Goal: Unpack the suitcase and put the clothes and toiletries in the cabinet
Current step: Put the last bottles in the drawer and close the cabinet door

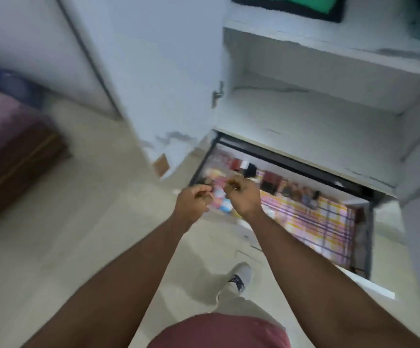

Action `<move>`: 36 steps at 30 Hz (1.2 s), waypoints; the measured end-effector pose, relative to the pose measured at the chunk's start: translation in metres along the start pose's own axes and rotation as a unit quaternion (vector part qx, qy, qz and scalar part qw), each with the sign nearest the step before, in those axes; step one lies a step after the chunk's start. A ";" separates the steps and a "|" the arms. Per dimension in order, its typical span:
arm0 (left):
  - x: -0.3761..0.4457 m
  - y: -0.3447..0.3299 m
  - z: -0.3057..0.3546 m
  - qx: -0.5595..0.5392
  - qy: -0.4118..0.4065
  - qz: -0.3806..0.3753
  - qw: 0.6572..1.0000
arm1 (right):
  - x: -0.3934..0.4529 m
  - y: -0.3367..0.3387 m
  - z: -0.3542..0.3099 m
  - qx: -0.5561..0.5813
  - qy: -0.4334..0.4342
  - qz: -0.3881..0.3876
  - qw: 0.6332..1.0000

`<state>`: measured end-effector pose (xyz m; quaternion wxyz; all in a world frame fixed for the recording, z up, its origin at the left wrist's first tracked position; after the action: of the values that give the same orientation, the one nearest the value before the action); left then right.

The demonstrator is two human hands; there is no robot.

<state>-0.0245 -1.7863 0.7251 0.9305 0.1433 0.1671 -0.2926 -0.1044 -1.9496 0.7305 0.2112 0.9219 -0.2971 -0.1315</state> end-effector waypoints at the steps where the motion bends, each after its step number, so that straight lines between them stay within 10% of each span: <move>1: -0.019 0.036 -0.009 -0.017 -0.002 0.023 1.000 | -0.015 -0.028 -0.026 0.013 0.011 -0.016 1.000; 9: -0.214 0.312 -0.136 -0.126 0.038 0.250 0.959 | -0.181 -0.293 -0.179 0.056 0.068 -0.244 0.966; 20: -0.447 0.583 -0.318 -0.255 0.098 0.519 0.810 | -0.404 -0.651 -0.299 -0.048 0.168 -0.544 0.821; 36: -0.577 0.879 -0.562 -0.356 0.207 0.667 0.621 | -0.612 -1.112 -0.355 -0.166 0.247 -0.714 0.634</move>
<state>-0.0774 -0.6024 0.5941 0.7895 -0.0704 0.3049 0.5280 0.0905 -0.6533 0.5929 0.2661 0.7939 0.5438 -0.0561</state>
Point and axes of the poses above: each hand's wrist, its own x-axis towards the middle knuckle, its own y-axis out of the back of the hand, z = x × y, the point moved 6 cm from there along x, towards the middle knuckle, and after that the axes turned 3 degrees about y, right-handed, at the moved point
